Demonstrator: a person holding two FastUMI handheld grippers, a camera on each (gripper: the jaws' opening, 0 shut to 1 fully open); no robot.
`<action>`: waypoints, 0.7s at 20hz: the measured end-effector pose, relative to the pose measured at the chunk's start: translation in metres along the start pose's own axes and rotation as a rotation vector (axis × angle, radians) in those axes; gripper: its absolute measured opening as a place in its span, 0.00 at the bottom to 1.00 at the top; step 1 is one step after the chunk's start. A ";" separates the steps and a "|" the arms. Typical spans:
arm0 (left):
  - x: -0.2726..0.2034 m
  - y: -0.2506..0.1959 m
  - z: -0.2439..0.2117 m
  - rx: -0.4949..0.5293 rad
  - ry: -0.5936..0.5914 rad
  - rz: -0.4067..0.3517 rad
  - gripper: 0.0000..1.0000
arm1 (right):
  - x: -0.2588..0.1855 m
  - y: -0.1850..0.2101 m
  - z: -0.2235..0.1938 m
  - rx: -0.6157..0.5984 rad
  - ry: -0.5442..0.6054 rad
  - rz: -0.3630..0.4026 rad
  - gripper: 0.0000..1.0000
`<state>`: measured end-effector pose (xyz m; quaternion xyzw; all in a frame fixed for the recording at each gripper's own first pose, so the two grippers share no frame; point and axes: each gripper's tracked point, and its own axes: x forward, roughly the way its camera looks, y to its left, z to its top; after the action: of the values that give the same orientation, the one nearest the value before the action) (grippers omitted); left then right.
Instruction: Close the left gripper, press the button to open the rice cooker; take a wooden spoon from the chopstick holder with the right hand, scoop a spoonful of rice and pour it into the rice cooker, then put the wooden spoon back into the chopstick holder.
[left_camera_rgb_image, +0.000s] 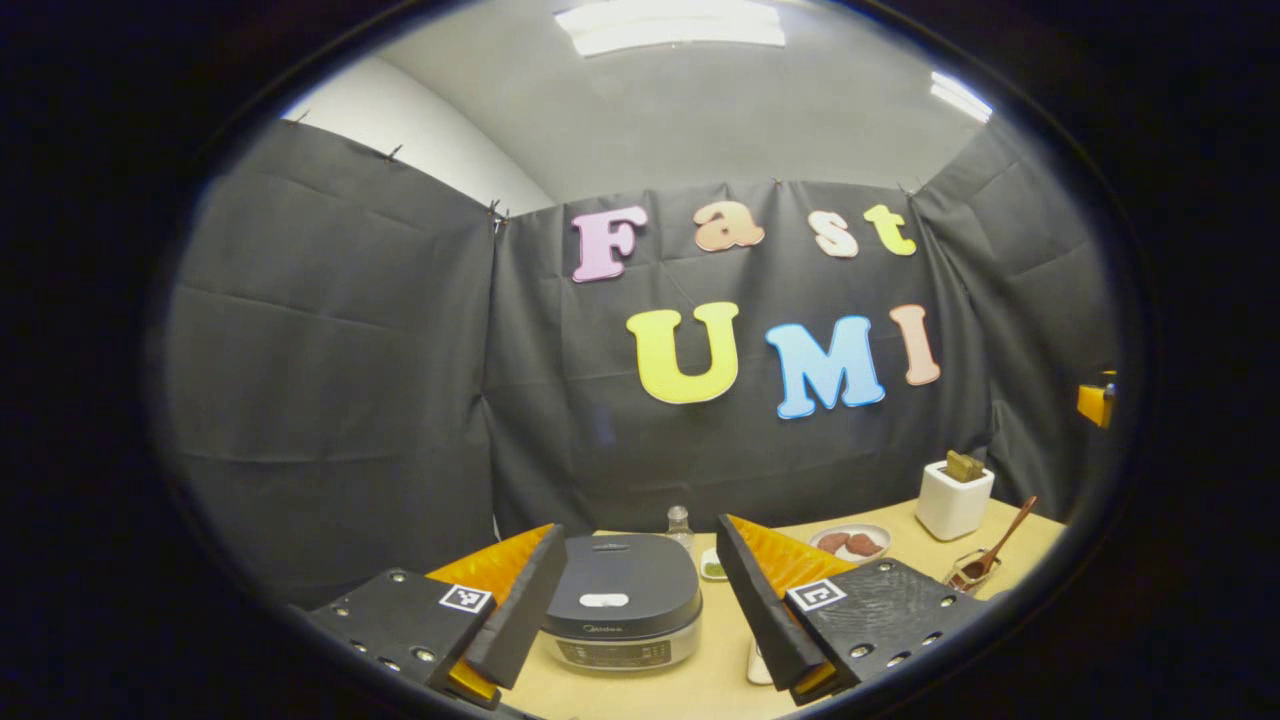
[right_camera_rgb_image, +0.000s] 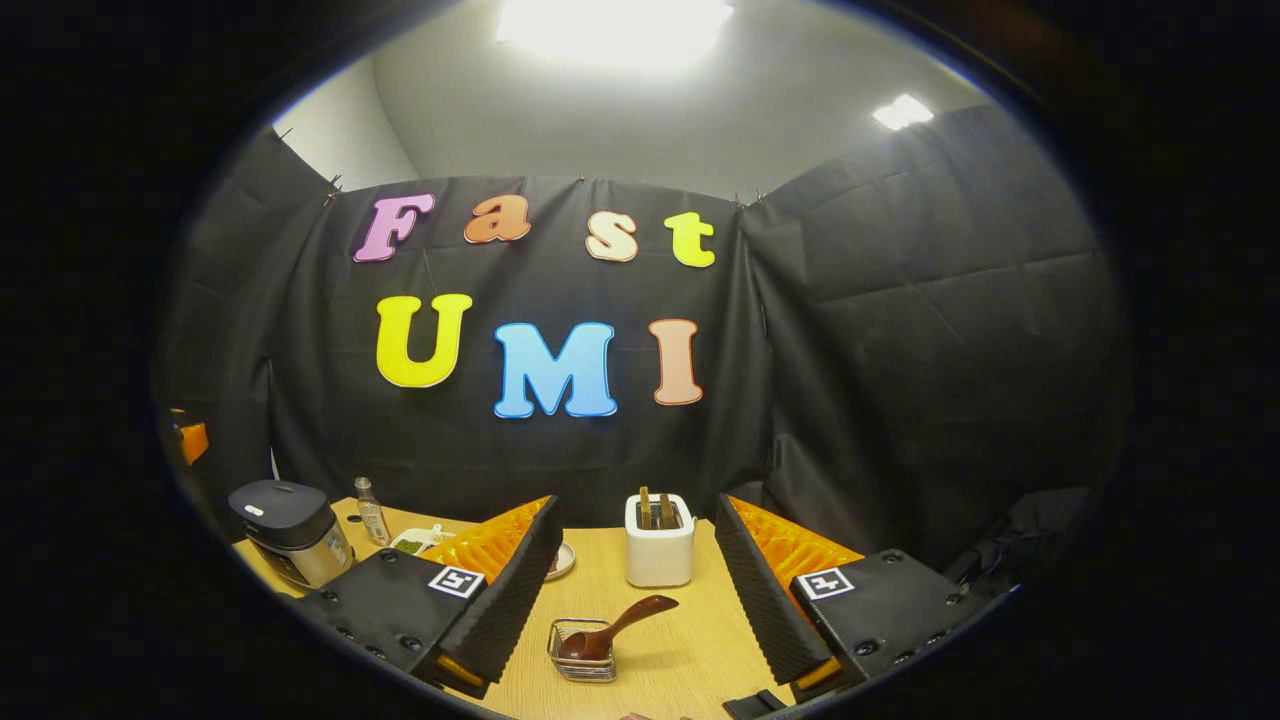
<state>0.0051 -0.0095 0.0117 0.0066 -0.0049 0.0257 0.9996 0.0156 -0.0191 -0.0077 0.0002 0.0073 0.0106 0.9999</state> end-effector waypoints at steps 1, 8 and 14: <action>0.000 0.000 -0.001 0.004 0.000 0.003 0.91 | -0.001 -0.001 -0.002 0.003 0.003 0.002 0.98; -0.004 -0.005 0.006 0.009 -0.005 0.018 0.85 | -0.002 -0.009 -0.004 0.001 0.003 0.019 0.98; -0.009 -0.018 0.003 -0.022 0.015 0.003 0.37 | 0.000 -0.016 -0.012 0.019 0.011 0.047 0.97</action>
<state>-0.0034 -0.0276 0.0145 -0.0045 0.0020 0.0271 0.9996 0.0162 -0.0348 -0.0200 0.0095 0.0130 0.0338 0.9993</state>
